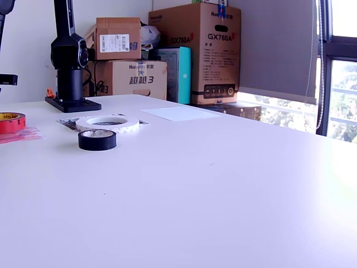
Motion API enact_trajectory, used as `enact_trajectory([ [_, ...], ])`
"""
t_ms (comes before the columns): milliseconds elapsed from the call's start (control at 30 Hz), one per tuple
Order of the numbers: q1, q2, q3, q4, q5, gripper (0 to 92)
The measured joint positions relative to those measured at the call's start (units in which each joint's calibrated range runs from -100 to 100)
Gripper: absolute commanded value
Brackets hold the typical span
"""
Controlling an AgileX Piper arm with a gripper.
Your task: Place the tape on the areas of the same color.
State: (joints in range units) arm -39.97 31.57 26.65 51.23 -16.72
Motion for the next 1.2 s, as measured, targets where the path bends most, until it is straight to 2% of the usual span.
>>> enact_trajectory([
  [767, 0.9, 0.0, 0.0, 0.1, 0.0, 0.7],
  [833, 0.9, 0.0, 0.0, 0.1, 0.0, 2.9],
  [1000, 0.9, 0.0, 0.0, 0.1, 0.0, 16.6],
  [1200, 1.7, 0.0, 0.0, 0.1, 0.0, 19.5],
])
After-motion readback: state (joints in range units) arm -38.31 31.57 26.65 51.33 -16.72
